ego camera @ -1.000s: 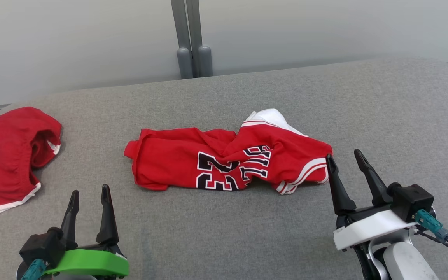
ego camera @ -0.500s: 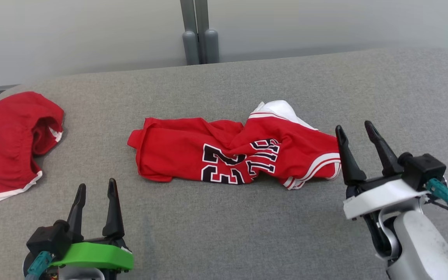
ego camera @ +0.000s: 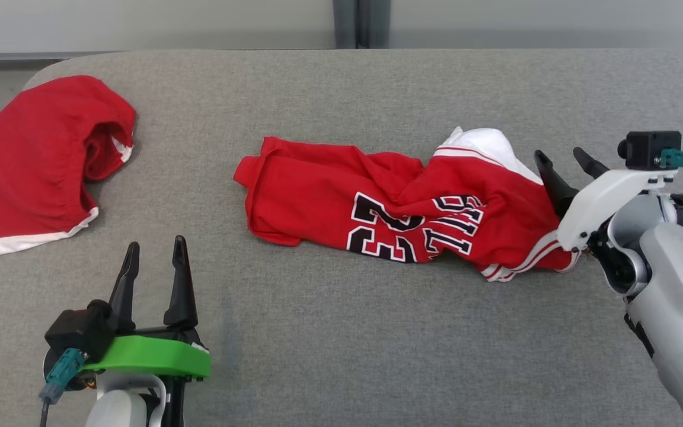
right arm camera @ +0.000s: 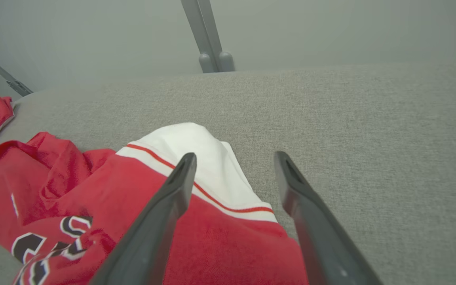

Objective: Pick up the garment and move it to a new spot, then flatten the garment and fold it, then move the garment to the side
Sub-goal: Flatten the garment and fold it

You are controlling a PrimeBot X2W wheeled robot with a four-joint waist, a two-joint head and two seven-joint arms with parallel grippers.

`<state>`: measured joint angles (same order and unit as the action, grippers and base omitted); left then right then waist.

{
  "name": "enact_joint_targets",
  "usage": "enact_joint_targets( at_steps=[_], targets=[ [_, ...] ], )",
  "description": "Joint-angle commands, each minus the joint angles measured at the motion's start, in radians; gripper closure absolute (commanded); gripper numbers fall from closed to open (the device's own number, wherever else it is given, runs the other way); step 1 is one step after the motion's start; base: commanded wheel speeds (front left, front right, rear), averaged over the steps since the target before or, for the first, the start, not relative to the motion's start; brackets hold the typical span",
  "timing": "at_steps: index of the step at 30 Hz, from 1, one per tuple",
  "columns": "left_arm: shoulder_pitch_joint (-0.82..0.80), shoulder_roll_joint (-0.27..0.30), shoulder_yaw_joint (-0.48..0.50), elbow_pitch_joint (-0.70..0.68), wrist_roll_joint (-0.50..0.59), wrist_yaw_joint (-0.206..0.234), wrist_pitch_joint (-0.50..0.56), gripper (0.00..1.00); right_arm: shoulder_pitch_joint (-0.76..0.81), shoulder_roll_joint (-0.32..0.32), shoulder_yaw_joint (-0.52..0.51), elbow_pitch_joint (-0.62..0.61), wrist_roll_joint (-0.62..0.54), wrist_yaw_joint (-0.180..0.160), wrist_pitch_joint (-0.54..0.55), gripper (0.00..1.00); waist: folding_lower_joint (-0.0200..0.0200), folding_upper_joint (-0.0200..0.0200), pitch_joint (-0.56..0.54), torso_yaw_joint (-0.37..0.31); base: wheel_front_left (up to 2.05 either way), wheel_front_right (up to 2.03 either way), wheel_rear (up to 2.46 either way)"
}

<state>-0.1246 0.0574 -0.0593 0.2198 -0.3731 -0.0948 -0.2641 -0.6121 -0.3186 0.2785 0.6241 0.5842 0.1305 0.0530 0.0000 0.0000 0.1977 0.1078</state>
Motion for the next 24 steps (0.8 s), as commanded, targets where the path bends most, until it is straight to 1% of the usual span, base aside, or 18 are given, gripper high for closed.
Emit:
enact_joint_targets(
  at_steps=[1,7,13,17,18,19,22,24],
  targets=[
    [-0.021,-0.001,0.000,0.003,0.000,-0.004,-0.001,0.00,-0.031,-0.016,0.013,0.024,0.037,0.000,0.032,0.00,0.0000,0.0000,0.061,0.067,0.00,0.00,0.00],
    [-0.050,-0.005,-0.011,0.019,-0.006,-0.011,-0.001,0.00,-0.165,-0.062,0.078,0.113,0.194,0.000,0.166,0.00,0.0000,0.0000,0.097,0.117,0.00,0.00,0.00],
    [-0.063,-0.007,-0.020,0.034,-0.017,-0.016,-0.001,0.00,-0.231,-0.087,0.143,0.228,0.251,0.000,0.256,0.00,0.0000,0.0000,0.116,0.158,0.00,0.00,0.00],
    [-0.069,-0.007,-0.024,0.043,-0.029,-0.016,-0.001,0.00,-0.244,-0.086,0.180,0.271,0.277,0.000,0.262,0.00,0.0000,0.0000,0.118,0.172,0.00,0.00,0.00],
    [-0.070,-0.007,-0.026,0.044,-0.032,-0.014,-0.001,0.00,-0.246,-0.087,0.188,0.278,0.281,0.000,0.249,0.21,0.0000,0.0000,0.117,0.174,0.00,0.00,0.00],
    [-0.070,-0.007,-0.027,0.046,-0.035,-0.012,-0.001,0.00,-0.246,-0.087,0.196,0.283,0.286,0.000,0.241,0.99,0.0000,0.0000,0.115,0.175,0.00,0.00,0.00],
    [-0.066,-0.007,-0.029,0.052,-0.037,-0.006,-0.001,0.00,-0.238,-0.080,0.224,0.291,0.306,0.000,0.223,1.00,0.0000,0.0000,0.100,0.172,0.00,0.00,0.00],
    [-0.058,-0.007,-0.029,0.056,-0.032,-0.004,-0.001,0.00,-0.233,-0.086,0.244,0.284,0.316,0.000,0.201,1.00,0.0000,0.0000,0.084,0.165,0.00,0.00,0.00]
  ],
)
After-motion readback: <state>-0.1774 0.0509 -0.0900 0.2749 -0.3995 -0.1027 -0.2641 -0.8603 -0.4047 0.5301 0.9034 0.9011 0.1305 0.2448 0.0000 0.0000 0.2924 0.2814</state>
